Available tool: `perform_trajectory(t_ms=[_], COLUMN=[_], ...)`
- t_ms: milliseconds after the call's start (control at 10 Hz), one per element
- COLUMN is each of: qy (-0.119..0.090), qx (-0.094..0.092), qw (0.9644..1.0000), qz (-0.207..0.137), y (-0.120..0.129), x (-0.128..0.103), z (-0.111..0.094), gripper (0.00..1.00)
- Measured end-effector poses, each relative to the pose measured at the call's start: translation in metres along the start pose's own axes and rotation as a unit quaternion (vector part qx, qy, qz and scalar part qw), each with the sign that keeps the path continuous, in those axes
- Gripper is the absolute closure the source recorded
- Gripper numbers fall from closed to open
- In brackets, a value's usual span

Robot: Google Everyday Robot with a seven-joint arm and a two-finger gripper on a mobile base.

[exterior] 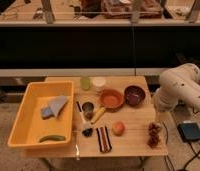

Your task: Place grapes in paper cup

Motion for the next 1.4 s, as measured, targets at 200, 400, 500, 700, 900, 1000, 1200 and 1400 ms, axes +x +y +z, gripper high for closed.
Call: perform_trajectory(t_ms=[200, 400, 500, 700, 900, 1000, 1200, 1400], qy=[0.0, -0.023, -0.066, -0.146, -0.245, -0.278, -0.32, -0.315], qx=[0.003, 0.024, 0.047, 0.082, 0.136, 0.171, 0.242, 0.237], qw=[1.0, 0.9989, 0.9922, 0.9713, 0.935, 0.9146, 0.877, 0.8808], qz=[-0.002, -0.032, -0.095, -0.169, -0.218, -0.239, -0.265, -0.262], y=[-0.001, -0.001, 0.006, 0.015, 0.023, 0.026, 0.037, 0.034], x=[0.0, 0.007, 0.023, 0.049, 0.079, 0.092, 0.123, 0.129], z=[0.0, 0.005, 0.012, 0.015, 0.01, 0.005, -0.002, -0.001], gripper=[0.35, 0.35, 0.35, 0.35, 0.35, 0.35, 0.35, 0.35])
